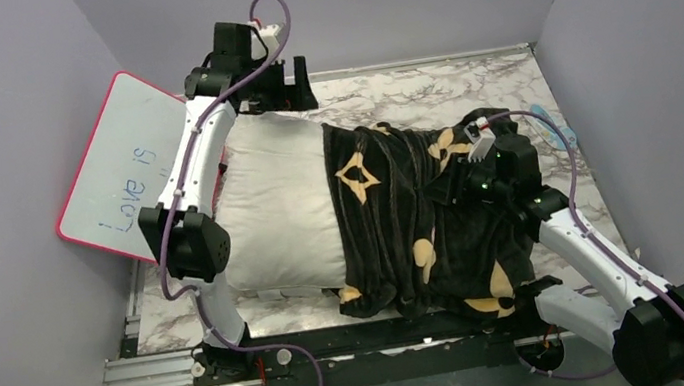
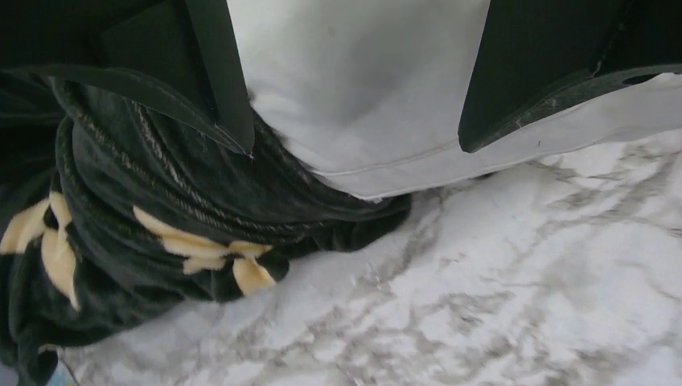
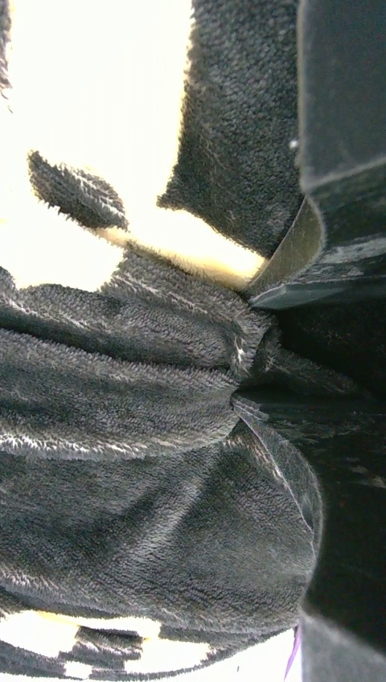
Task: Remove the pillowcase from the pillow
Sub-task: Remove the pillow from the pillowcase.
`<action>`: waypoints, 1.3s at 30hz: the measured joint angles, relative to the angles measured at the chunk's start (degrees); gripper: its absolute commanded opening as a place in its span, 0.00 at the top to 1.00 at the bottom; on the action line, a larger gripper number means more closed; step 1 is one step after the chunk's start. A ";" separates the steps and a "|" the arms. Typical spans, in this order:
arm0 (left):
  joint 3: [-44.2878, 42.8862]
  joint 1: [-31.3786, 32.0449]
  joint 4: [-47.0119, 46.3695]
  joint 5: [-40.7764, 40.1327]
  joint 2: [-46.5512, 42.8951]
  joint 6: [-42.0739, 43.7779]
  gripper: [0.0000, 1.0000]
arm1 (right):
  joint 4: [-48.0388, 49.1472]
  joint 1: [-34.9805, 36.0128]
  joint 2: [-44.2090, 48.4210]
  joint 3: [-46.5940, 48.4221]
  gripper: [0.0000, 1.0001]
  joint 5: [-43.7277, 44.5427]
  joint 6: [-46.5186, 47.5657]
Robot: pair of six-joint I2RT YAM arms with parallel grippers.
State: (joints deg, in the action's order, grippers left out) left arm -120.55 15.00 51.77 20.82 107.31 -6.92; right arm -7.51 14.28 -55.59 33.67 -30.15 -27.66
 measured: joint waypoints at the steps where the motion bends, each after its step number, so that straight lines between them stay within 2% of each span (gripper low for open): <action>1: 0.42 -0.02 0.68 1.86 1.11 1.09 0.02 | 0.00 0.00 -0.02 0.00 0.56 0.07 0.00; 7: 8.26 -0.22 3.74 15.04 4.74 8.20 0.10 | -0.55 0.02 -0.39 0.66 0.52 0.35 0.00; 9: 12.41 -1.20 2.03 19.78 3.48 9.22 0.18 | -1.66 0.13 -0.55 1.51 0.51 0.59 0.02; 11: 16.50 -2.69 0.04 23.61 1.22 9.42 0.31 | -3.10 0.39 -0.72 2.73 0.51 0.98 0.04; 13: 19.71 -4.61 -1.79 26.77 -1.90 9.14 0.37 | -4.48 0.66 -0.92 3.85 0.50 1.25 0.07; 17: 25.40 -8.41 -4.66 31.61 -9.75 9.01 0.36 | -6.64 0.76 -1.16 5.35 0.49 1.40 0.04; 21: 31.67 -9.38 -6.29 35.36 -15.10 10.08 0.25 | -7.56 0.94 -0.90 5.60 0.49 1.38 -0.02; 24: 35.47 -9.38 -6.91 37.99 -16.13 11.08 0.25 | -7.61 1.09 -0.85 5.60 0.49 1.36 -0.39; 26: 37.46 -9.38 -7.54 39.39 -16.11 12.13 0.46 | -7.63 1.09 -0.85 5.62 0.48 1.38 -0.61; 28: 38.29 -9.38 -7.89 39.85 -16.11 12.81 0.75 | -8.04 1.09 -0.85 5.95 0.46 1.38 -0.79; 30: 38.42 -9.29 -8.20 39.52 -16.11 13.29 0.98 | -9.27 1.11 -0.92 7.08 0.44 1.70 -0.79; 33: 38.80 -8.59 -8.52 37.75 -16.55 13.27 1.00 | -12.17 1.31 -1.11 10.38 0.38 3.74 -0.59; 35: 39.76 -8.13 -9.20 36.37 -17.73 13.16 1.00 | -15.15 1.53 -1.49 13.97 0.31 6.75 0.13; 37: 41.05 -7.82 -10.01 34.80 -20.13 12.98 1.00 | -18.62 1.84 -2.05 18.60 0.21 11.69 1.05; 39: 42.34 -7.34 -10.38 33.24 -23.37 12.74 1.00 | -20.96 2.01 -2.62 23.30 0.16 18.01 2.27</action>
State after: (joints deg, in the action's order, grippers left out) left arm -78.22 7.66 41.39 54.06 83.94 5.82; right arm -28.47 16.29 -58.22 56.97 -12.14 -25.39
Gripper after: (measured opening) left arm 0.023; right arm 0.767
